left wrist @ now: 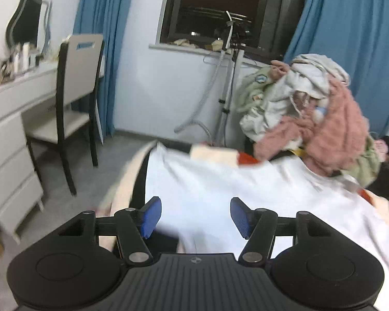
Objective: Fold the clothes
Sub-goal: 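Release the T-shirt and withdraw both grippers above the flattened shirt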
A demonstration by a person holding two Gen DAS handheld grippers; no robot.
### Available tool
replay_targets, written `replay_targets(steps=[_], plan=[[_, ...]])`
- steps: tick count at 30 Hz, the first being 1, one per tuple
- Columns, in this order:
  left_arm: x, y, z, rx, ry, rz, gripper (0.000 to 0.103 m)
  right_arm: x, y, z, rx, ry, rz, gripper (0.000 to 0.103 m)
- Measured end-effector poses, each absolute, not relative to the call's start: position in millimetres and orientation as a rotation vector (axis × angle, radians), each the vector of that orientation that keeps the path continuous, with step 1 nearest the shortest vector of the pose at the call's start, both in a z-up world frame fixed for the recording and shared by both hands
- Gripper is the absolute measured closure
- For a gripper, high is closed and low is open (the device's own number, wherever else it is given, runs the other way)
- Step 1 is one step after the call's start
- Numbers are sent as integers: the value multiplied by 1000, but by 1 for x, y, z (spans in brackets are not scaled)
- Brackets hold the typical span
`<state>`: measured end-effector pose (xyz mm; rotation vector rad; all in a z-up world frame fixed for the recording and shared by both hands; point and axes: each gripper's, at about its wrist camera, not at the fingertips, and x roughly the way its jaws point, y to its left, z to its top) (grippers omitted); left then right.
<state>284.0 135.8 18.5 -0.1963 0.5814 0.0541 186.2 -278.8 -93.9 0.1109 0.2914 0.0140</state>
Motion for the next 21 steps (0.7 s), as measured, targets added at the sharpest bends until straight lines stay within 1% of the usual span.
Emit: replay_targets(steps=[5, 8, 11, 13, 14, 15, 19, 21], plan=[[177, 112, 23, -232, 543, -7, 37, 159, -280, -77, 88, 256, 27, 19], [131, 87, 20, -202, 514, -23, 37, 138, -283, -64, 98, 233, 44, 19], [99, 69, 12, -190, 523, -54, 37, 114, -283, -53, 92, 202, 65, 19], [78, 58, 7, -204, 531, -92, 32, 101, -283, -50, 78, 199, 71, 19], [69, 52, 4, -207, 528, -106, 26, 95, -282, -48, 72, 199, 73, 19], [58, 46, 2, -200, 520, -117, 23, 91, -282, -47, 66, 206, 72, 19], [36, 27, -18, -143, 492, -171, 18, 89, -283, -47, 60, 243, 49, 19], [31, 21, -29, -113, 508, -182, 13, 92, -286, -50, 76, 256, 30, 19]])
